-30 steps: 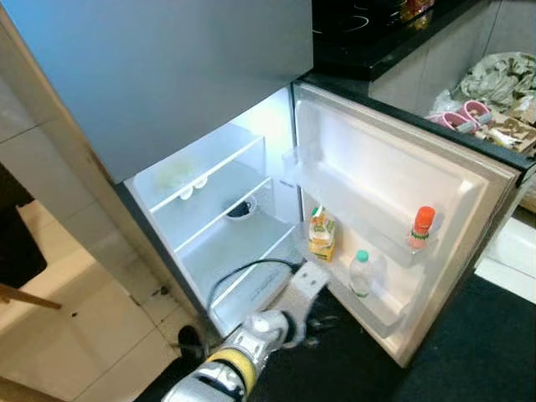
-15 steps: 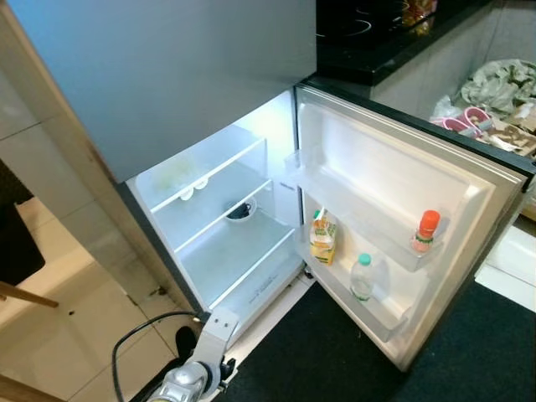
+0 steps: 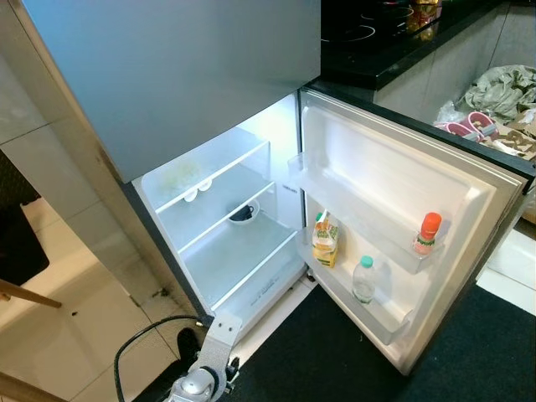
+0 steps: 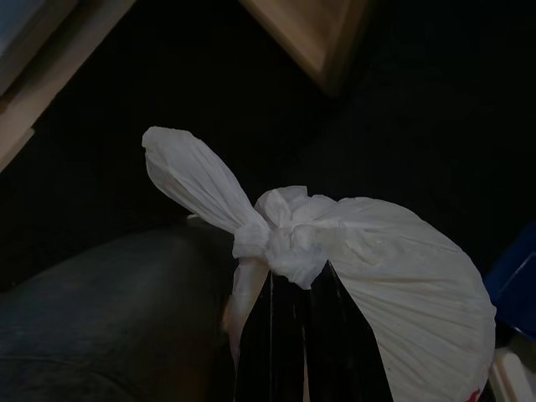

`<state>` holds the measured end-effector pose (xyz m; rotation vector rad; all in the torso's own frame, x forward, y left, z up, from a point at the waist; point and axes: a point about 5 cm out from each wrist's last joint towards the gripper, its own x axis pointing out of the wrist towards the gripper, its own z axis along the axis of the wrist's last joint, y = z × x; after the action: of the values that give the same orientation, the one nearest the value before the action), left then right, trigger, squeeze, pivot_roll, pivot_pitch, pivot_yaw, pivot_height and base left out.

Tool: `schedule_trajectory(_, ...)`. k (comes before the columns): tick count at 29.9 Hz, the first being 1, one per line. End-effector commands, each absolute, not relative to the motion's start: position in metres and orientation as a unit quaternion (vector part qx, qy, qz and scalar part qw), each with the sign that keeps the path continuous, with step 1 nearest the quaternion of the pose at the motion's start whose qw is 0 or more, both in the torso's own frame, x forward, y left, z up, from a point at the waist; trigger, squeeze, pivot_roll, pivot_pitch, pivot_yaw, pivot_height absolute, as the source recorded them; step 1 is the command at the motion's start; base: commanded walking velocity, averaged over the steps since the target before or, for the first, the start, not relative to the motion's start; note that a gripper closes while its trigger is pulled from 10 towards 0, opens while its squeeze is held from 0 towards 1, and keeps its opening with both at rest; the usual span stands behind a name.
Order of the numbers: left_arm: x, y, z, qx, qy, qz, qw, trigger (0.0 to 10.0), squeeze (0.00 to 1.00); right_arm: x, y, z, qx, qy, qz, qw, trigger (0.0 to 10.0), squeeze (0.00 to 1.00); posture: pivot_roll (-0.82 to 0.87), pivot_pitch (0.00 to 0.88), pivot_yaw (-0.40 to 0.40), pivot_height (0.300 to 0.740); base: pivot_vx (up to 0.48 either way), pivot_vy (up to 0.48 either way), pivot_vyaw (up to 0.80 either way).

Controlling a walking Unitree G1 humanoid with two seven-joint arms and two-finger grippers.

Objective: Restocking fridge

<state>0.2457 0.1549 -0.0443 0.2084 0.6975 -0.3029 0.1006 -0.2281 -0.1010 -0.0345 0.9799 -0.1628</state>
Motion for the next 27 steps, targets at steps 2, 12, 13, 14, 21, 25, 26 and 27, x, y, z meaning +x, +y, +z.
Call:
schedule_trajectory(2, 0.244, 0.154, -0.045, 0.095, 0.336, -0.141, 0.926, 10.0, 0.0, 0.097, -0.224, -0.103, -0.027, 0.475, -0.058, 0.877, 10.0, 0.0, -0.13, 0.063, 0.119, 0.726, 0.0, 0.0, 0.0)
schedule_trajectory(12, 0.241, 0.155, -0.047, 0.083, 0.333, -0.118, 0.932, 10.0, 0.0, 0.185, -0.21, -0.07, -0.049, 0.37, 0.061, 0.926, 10.0, 0.0, -0.13, 0.055, 0.087, 0.726, 0.0, 0.0, 0.0)
schedule_trajectory(13, 0.241, 0.155, -0.047, 0.083, 0.333, -0.118, 0.932, 10.0, 0.0, 0.185, -0.21, -0.07, -0.049, 0.37, 0.061, 0.926, 10.0, 0.0, -0.13, 0.055, 0.087, 0.726, 0.0, 0.0, 0.0)
schedule_trajectory(14, 0.241, 0.155, -0.047, 0.084, 0.334, -0.117, 0.932, 10.0, 0.0, 0.192, -0.207, -0.065, -0.053, 0.352, 0.078, 0.931, 10.0, 0.0, -0.13, 0.055, 0.087, 0.726, 0.0, 0.0, 0.0)
schedule_trajectory(21, 0.24, 0.155, -0.048, 0.085, 0.335, -0.116, 0.931, 10.0, 0.0, 0.237, -0.186, -0.024, -0.11, 0.228, 0.212, 0.944, 10.0, 0.0, -0.14, 0.051, 0.085, 0.726, 0.0, 0.0, 0.0)
schedule_trajectory(25, 0.241, 0.156, -0.048, 0.084, 0.337, -0.11, 0.931, 10.0, 0.0, 0.24, -0.188, -0.025, -0.114, 0.246, 0.212, 0.939, 10.0, 0.0, -0.14, 0.045, 0.08, 0.726, 0.0, 0.0, 0.0)
schedule_trajectory(26, 0.241, 0.156, -0.048, 0.084, 0.338, -0.109, 0.931, 10.0, 0.0, 0.238, -0.19, -0.028, -0.111, 0.258, 0.204, 0.938, 10.0, 0.0, -0.14, 0.045, 0.08, 0.726, 0.0, 0.0, 0.0)
schedule_trajectory(27, 0.241, 0.156, -0.048, 0.084, 0.338, -0.109, 0.931, 10.0, 0.0, 0.238, -0.19, -0.028, -0.111, 0.258, 0.204, 0.938, 10.0, 0.0, -0.14, 0.045, 0.08, 0.726, 0.0, 0.0, 0.0)
